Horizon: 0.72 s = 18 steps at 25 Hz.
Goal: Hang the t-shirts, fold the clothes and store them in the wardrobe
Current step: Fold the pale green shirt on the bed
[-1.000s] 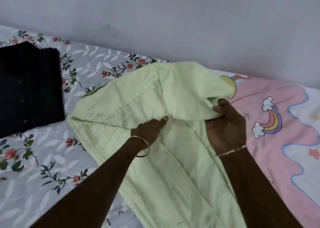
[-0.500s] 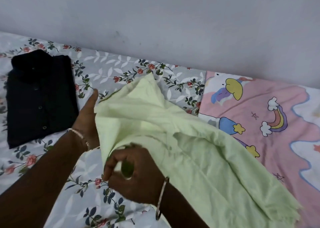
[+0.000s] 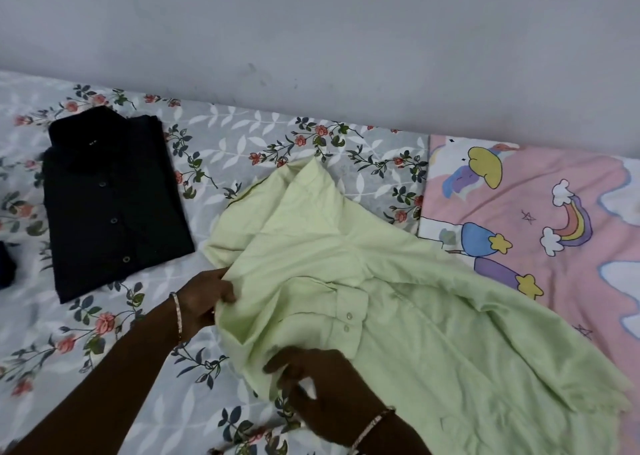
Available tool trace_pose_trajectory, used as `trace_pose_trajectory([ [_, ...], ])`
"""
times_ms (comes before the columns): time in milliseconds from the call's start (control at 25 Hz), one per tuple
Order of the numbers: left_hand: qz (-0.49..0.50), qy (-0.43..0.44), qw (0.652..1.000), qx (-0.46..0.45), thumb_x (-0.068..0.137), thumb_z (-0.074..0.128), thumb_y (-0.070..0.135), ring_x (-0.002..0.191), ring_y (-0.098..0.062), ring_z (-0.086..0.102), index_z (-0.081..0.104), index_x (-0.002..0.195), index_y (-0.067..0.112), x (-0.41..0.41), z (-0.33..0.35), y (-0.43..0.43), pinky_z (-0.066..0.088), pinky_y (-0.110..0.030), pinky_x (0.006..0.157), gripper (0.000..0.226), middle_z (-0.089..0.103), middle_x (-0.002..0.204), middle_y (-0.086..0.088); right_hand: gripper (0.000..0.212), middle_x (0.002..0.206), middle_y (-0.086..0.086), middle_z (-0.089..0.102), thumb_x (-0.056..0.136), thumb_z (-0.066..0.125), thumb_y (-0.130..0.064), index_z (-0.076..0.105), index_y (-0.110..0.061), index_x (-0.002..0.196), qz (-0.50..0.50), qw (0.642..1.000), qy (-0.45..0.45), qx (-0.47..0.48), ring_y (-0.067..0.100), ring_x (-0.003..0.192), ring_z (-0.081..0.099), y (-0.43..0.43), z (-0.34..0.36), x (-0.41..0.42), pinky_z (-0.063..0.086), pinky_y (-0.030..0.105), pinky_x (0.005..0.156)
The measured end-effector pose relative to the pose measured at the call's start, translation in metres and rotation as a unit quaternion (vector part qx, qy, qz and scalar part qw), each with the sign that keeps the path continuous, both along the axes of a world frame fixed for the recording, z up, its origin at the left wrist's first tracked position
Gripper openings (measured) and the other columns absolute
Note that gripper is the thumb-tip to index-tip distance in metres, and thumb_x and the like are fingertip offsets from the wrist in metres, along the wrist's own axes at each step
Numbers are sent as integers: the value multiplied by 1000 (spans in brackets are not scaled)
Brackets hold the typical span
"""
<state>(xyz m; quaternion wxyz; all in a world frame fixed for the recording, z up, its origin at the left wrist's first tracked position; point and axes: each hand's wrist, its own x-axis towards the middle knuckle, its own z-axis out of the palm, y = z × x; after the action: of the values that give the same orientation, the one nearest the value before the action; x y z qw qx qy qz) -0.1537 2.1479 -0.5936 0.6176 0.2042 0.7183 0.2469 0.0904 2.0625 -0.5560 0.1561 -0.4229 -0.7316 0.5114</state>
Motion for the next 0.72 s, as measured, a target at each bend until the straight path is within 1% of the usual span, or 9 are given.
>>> trace_pose_trajectory([
  [120, -62, 254, 961, 89, 74, 56, 3, 104, -38, 61, 62, 117, 8, 9, -8, -11, 51, -46, 86, 44, 65, 109, -17, 27, 80, -7, 75, 85, 60, -12, 72, -29, 102, -173, 984, -21, -29, 8, 76, 72, 9, -5, 52, 58, 32, 75],
  [200, -170, 459, 840, 232, 69, 58, 9, 106, -38, 58, 60, 117, 13, 33, -2, -22, 49, -47, 85, 48, 62, 115, -14, 29, 75, 1, 75, 86, 62, 3, 74, -21, 95, -350, 933, -13, -82, 16, 74, 72, 15, -9, 94, 55, 33, 72],
  [240, -200, 492, 787, 314, 66, 55, 11, 105, -37, 57, 60, 116, 14, 52, 2, -25, 49, -47, 83, 50, 61, 117, -12, 28, 74, 5, 75, 87, 59, 8, 74, -15, 93, -439, 890, 10, -124, 21, 73, 71, 16, -11, 116, 53, 33, 70],
  [320, -249, 428, 757, 427, 65, 51, 13, 105, -33, 58, 62, 112, 16, 95, 10, -28, 51, -44, 82, 48, 61, 118, -9, 21, 77, 11, 73, 89, 58, 8, 73, -5, 94, -588, 777, 74, -210, 27, 72, 67, 16, -15, 151, 52, 31, 68],
  [440, -362, 328, 721, 491, 73, 51, 16, 103, -23, 58, 63, 105, 21, 154, 6, -23, 50, -36, 81, 35, 62, 117, -1, 10, 83, 13, 68, 91, 60, 2, 68, -2, 94, -707, 635, 136, -280, 25, 71, 63, 16, -18, 184, 50, 31, 65],
  [480, -388, 292, 728, 485, 76, 51, 18, 98, -20, 61, 64, 104, 23, 172, 0, -21, 51, -36, 79, 31, 63, 112, 2, 7, 82, 13, 65, 91, 59, 1, 66, -1, 91, -730, 598, 151, -295, 25, 69, 61, 15, -21, 191, 50, 32, 64],
  [560, -396, 190, 804, 400, 84, 52, 23, 86, -12, 66, 67, 102, 24, 206, -4, -21, 55, -36, 78, 23, 68, 98, 7, 8, 78, 12, 60, 92, 57, 1, 60, -1, 85, -772, 521, 180, -317, 23, 66, 58, 10, -24, 210, 53, 32, 58],
  [640, -315, 19, 926, 206, 92, 59, 19, 79, -14, 69, 67, 105, 19, 237, -1, -15, 58, -38, 80, 15, 72, 94, 0, 5, 79, 10, 58, 92, 57, -2, 56, -1, 88, -797, 441, 225, -345, 23, 67, 58, 4, -28, 236, 54, 30, 56],
  [720, -159, -166, 973, 11, 95, 60, 8, 79, -23, 68, 61, 108, 14, 259, 3, -8, 57, -39, 74, 14, 69, 97, -9, 10, 83, 9, 57, 92, 60, -9, 53, -4, 96, -802, 355, 277, -392, 24, 70, 59, 0, -34, 258, 51, 32, 56],
])
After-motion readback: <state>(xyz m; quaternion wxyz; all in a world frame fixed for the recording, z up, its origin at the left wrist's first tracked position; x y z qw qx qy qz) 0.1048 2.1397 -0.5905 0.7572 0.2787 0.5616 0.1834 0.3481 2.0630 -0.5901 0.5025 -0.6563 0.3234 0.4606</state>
